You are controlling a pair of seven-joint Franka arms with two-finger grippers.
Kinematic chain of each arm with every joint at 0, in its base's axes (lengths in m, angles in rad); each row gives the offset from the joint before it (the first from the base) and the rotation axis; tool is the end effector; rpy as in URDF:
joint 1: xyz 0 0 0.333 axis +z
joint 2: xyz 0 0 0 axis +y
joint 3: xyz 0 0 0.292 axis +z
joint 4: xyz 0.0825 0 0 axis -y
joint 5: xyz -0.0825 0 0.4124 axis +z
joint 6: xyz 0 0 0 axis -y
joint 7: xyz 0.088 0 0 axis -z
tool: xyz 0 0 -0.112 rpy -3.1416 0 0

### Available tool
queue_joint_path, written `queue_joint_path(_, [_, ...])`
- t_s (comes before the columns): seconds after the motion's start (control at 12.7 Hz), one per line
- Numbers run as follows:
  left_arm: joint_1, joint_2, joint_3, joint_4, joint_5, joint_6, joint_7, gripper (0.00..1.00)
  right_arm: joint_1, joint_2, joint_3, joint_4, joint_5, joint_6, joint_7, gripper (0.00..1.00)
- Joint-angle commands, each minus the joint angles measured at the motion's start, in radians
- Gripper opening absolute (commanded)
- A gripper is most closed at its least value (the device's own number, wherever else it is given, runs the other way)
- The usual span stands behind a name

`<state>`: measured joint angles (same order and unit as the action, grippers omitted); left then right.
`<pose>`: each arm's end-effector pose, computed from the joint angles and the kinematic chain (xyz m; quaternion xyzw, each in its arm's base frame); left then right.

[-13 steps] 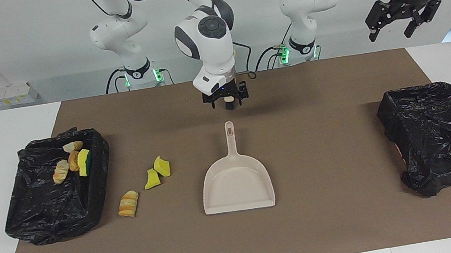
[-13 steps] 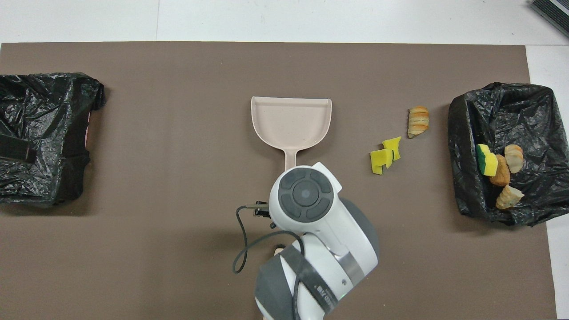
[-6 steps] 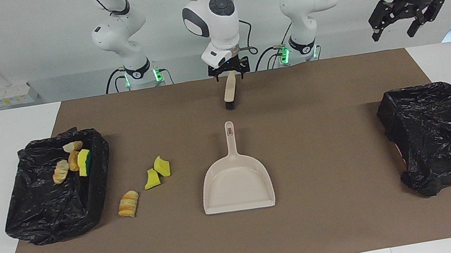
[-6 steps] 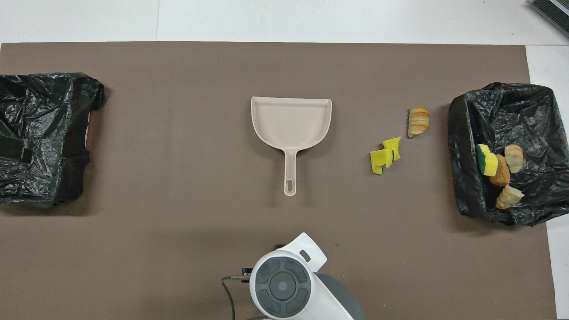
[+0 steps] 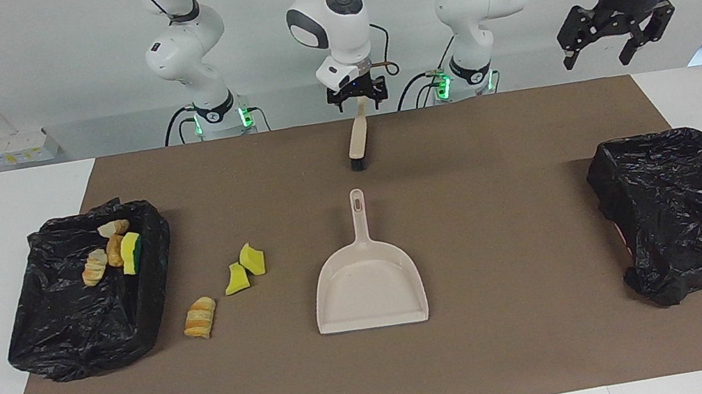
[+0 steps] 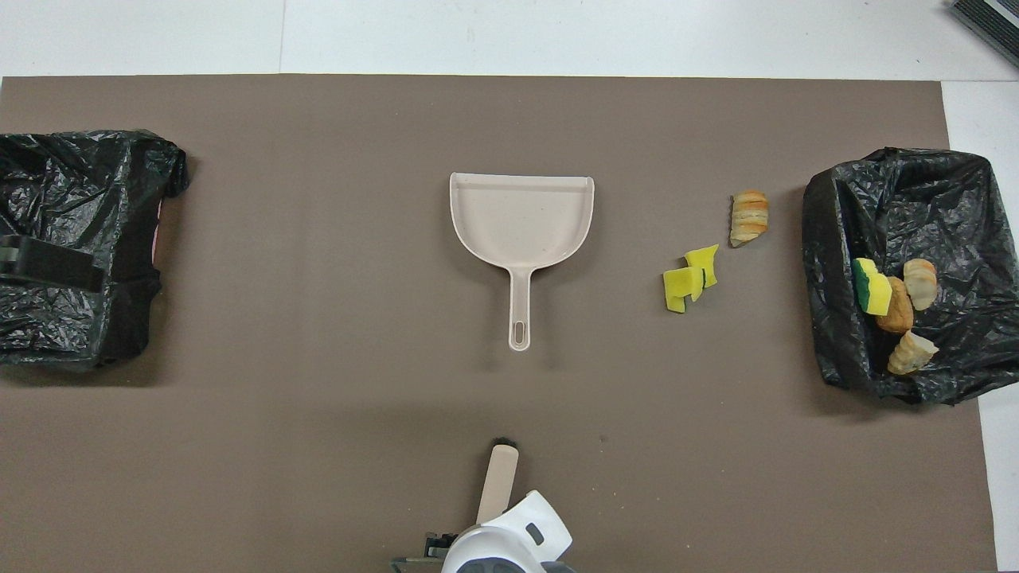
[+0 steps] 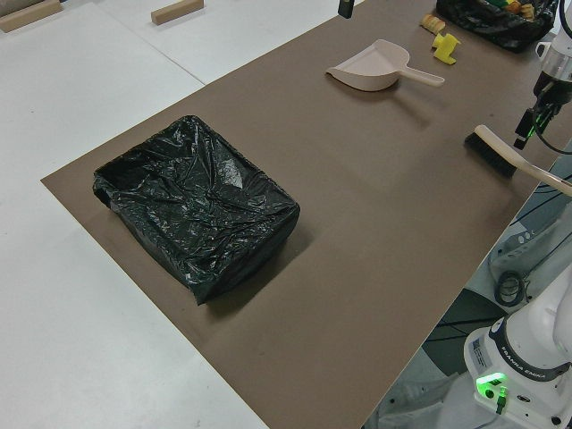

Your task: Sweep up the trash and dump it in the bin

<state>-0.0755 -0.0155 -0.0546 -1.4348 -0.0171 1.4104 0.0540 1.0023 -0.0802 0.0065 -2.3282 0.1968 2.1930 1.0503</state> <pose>0.5551 -0.0751 0.6573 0.9956 -0.0932 -0.0048 0.0079 0.2674 0.4392 0.3205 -0.9934 0.0801 0.0809 0.0167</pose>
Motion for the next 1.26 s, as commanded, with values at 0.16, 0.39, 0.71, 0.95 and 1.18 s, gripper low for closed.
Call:
queue_joint_path(0.16, [-0.205, -0.043, 0.009, -0.235, 0.003, 0.212, -0.069, 1.0, 0.045, -0.015, -0.002, -0.086, 0.117, 0.08, 0.046, 1.0])
queue_joint_path(0.39, [-0.311, -0.027, 0.009, -0.34, 0.003, 0.384, -0.239, 1.0, 0.065, 0.003, -0.002, -0.086, 0.131, 0.112, 0.057, 1.0])
queue_joint_path(0.71, [-0.432, 0.043, 0.009, -0.381, 0.003, 0.471, -0.326, 1.0, 0.071, 0.034, -0.002, -0.086, 0.131, 0.146, 0.056, 0.8])
queue_joint_path(0.95, [-0.548, 0.139, 0.01, -0.389, 0.003, 0.602, -0.521, 1.0, 0.068, 0.039, -0.002, -0.085, 0.131, 0.136, 0.04, 0.29])
queue_joint_path(1.18, [-0.602, 0.25, 0.009, -0.375, 0.005, 0.751, -0.591, 1.0, 0.059, 0.037, -0.003, -0.08, 0.131, 0.117, 0.059, 0.0])
